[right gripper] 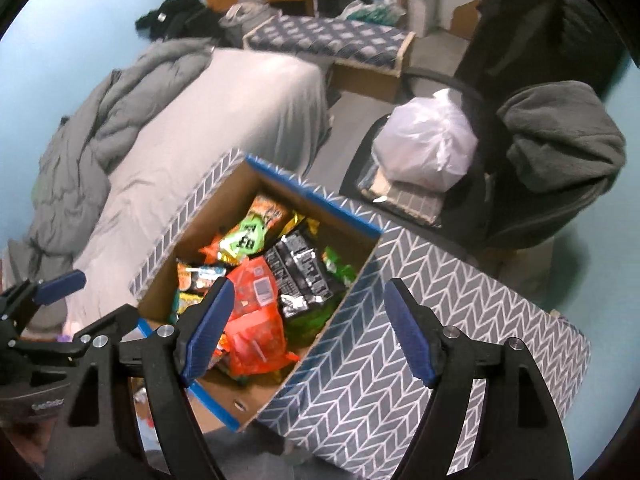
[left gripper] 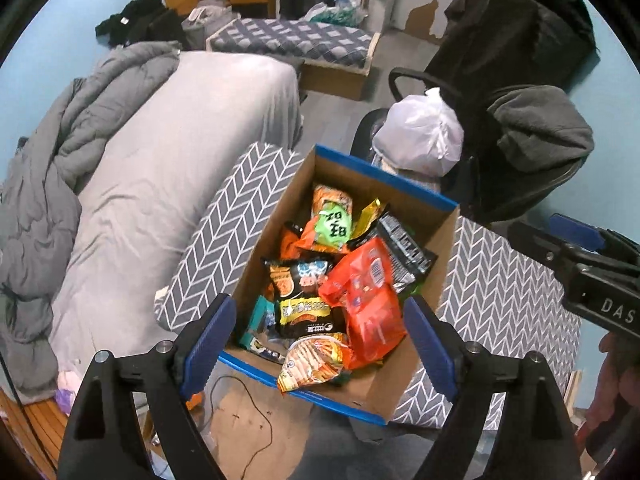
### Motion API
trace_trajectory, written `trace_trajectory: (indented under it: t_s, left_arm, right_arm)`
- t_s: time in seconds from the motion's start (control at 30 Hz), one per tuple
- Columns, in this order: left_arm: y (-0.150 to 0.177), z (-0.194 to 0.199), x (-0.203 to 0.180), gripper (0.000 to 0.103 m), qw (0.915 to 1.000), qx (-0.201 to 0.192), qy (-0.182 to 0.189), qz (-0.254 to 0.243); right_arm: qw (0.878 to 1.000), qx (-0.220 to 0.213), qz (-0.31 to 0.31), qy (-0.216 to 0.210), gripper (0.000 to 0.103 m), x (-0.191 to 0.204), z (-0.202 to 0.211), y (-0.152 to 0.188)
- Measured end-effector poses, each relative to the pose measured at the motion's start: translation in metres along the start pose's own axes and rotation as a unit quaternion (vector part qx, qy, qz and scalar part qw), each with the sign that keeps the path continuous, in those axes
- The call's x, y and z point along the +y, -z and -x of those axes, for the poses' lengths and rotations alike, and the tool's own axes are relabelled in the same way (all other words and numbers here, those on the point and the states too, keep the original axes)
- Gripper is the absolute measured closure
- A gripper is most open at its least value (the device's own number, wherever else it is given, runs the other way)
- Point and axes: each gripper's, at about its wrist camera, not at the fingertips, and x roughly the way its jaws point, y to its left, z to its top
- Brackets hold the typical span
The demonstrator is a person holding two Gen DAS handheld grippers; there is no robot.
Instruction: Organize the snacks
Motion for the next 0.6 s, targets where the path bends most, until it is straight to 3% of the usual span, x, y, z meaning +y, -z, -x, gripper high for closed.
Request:
trace_trajectory:
  t_s: [0.2, 0.6]
  left_arm:
    - [-0.006, 0.014, 0.002, 0.016, 0.9997, -0.007, 0.016, 0.017]
    - [-0.006, 0.037, -0.019, 0.015, 0.9988, -0.036, -0.006, -0.033]
  right_arm:
    - [0.999, -0.032, -0.019, 0.01, 0.026, -0.007, 0.032, 0.003]
    - [0.998, -0.044, -0.047, 0.027, 0.026, -0.015, 0.052, 0.018]
